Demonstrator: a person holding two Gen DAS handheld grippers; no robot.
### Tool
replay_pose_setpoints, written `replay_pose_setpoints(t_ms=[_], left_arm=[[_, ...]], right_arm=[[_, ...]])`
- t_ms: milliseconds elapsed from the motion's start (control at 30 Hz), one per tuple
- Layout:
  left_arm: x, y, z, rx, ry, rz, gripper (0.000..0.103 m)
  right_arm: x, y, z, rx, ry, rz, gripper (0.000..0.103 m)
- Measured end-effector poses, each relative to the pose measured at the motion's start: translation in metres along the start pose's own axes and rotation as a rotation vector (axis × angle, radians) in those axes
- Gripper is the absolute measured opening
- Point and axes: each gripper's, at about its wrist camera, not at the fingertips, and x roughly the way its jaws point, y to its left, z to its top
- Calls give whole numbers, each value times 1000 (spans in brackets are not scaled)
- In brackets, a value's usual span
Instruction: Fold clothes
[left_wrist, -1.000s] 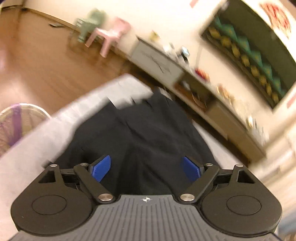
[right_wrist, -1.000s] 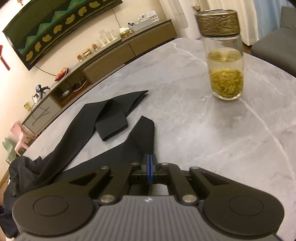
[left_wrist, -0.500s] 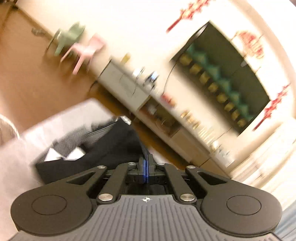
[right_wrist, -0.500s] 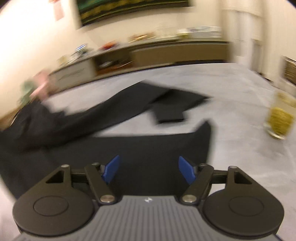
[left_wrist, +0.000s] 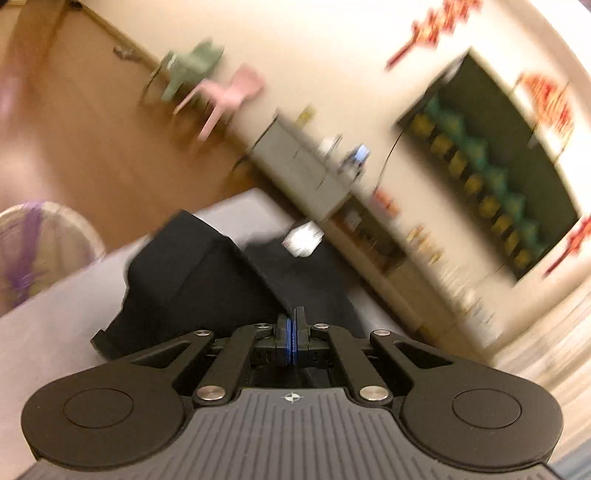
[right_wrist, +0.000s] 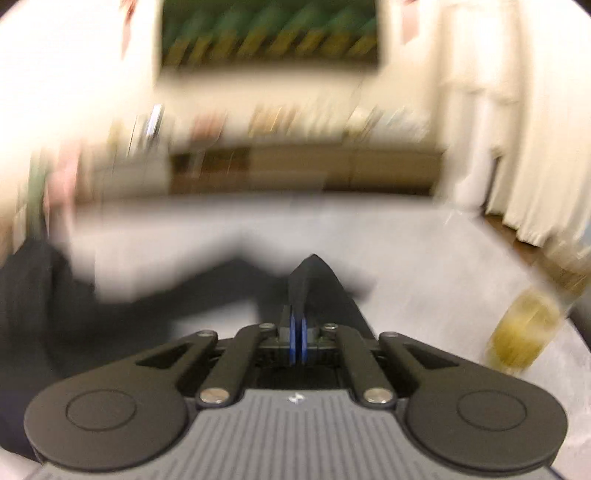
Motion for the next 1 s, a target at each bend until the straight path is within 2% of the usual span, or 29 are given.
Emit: replay_pose_setpoints(t_ms=[67, 133, 233, 267, 333, 400, 467, 533, 600, 667, 733, 800, 867, 933, 1000], left_arm=[[-24, -6, 2, -17, -38, -50, 0], [-48, -5, 0, -8, -47, -58, 0], [-64, 8, -29, 6, 29, 40, 0], [-64, 8, -35, 23, 37, 67, 0], [-61, 5, -43, 66, 36, 112, 0], [-58, 2, -51, 110, 35, 157, 0], [-55, -1, -59, 153, 34, 202, 0], [-52, -4, -67, 197, 33, 247, 1], [-49, -7, -76, 240, 32, 292, 1], [-47, -10, -84, 284, 31, 337, 1], [-44, -13, -92, 327, 30, 382, 1], [-41, -16, -100, 371, 29, 426, 1], [-18, -23, -116, 447, 114, 383, 2], [6, -15, -136, 491, 249, 321, 2], [34, -9, -150, 489, 359, 318, 2]], right_arm=[[-19, -24, -1, 96, -16, 12, 3], [-38, -48, -1, 191, -32, 24, 3], [-66, -85, -2, 335, -55, 43, 3], [-69, -96, -8, 381, -36, 42, 3], [-51, -111, -36, 461, 70, 12, 6], [-34, -116, -60, 525, 151, -38, 14], [-25, -113, -73, 554, 188, -74, 18], [-31, -104, -72, 516, 150, -102, 35], [-42, -82, -64, 399, 66, -113, 46], [-43, -53, -55, 242, 32, -93, 49], [-28, -23, -51, 113, 62, -39, 51], [-3, 2, -51, 27, 147, 25, 51], [15, 20, -52, -33, 222, 51, 50], [29, 33, -51, -83, 276, 57, 50], [39, 32, -52, -98, 321, 45, 50]])
